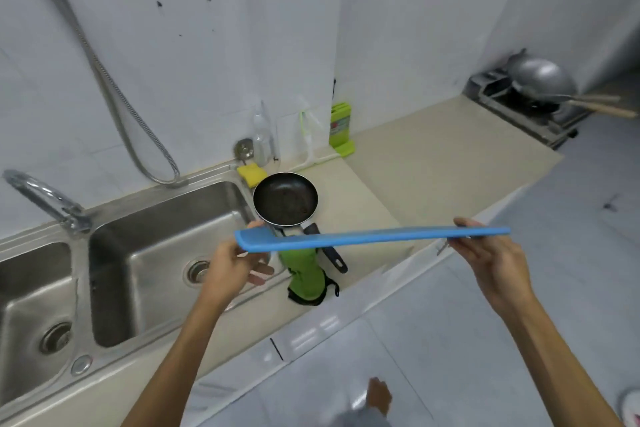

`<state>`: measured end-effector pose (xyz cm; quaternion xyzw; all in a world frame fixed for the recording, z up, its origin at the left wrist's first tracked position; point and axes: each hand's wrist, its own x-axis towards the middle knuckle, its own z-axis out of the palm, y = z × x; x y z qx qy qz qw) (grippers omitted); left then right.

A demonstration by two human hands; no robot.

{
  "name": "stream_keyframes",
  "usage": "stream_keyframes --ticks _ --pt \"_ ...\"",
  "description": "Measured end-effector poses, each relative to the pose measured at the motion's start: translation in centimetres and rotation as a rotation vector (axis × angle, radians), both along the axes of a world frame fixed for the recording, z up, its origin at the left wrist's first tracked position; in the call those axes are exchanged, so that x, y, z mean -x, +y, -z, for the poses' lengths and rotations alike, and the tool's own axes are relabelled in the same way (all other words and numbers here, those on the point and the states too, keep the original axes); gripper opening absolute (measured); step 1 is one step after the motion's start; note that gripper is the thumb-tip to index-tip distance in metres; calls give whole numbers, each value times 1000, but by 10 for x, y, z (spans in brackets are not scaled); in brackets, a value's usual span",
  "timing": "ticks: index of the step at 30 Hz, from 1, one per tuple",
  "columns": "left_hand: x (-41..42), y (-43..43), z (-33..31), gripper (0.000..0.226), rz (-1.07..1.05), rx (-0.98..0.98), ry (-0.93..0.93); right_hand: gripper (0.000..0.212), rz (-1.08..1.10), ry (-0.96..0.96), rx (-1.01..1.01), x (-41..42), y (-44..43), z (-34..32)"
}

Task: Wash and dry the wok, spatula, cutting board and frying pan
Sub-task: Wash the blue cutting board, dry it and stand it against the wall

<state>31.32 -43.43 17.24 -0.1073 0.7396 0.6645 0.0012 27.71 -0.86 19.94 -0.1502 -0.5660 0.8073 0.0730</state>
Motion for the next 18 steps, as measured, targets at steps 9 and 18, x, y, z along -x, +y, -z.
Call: stream_keyframes --ticks 9,18 --pt "103 139 -20 38 -25 -415 11 43 -75 -117 44 66 164 3" --pt "200 285 0 53 1 -270 -22 25 56 -126 -346 147 295 12"
